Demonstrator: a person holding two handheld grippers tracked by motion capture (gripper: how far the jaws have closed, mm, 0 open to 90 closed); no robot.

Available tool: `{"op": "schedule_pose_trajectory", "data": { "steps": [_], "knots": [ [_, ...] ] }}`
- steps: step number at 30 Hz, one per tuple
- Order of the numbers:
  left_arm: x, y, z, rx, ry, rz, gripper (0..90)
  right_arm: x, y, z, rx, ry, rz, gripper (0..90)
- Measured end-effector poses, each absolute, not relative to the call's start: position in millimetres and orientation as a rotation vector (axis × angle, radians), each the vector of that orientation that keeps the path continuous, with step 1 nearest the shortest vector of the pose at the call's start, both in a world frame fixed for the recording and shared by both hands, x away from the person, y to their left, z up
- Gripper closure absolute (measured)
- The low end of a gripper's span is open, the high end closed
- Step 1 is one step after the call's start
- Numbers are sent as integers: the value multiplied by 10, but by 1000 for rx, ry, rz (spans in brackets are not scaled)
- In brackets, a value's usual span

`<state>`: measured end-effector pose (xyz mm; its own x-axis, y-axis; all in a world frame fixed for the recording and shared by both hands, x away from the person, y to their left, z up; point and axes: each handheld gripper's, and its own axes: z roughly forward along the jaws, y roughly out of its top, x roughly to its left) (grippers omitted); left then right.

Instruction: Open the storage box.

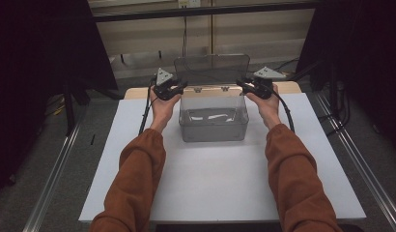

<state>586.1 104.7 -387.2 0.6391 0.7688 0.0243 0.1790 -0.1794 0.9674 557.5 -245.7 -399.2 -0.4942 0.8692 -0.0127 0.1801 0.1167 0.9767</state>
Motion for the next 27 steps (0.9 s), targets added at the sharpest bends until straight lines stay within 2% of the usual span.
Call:
{"op": "schedule_pose_trajectory", "data": {
  "steps": [21, 23, 27],
  "knots": [
    [6028, 1077, -3977, 1759, 851, 510, 678, 5705, -2466, -4010, 1045, 1817, 1385, 712],
    [6045, 1094, -3976, 1771, 841, 518, 713, 5717, -2466, -4049, 1056, 1827, 1379, 713],
    [6063, 1074, -3977, 1765, 861, 503, 717, 5733, -2465, -4067, 1072, 1822, 1387, 714]
  ]
}}
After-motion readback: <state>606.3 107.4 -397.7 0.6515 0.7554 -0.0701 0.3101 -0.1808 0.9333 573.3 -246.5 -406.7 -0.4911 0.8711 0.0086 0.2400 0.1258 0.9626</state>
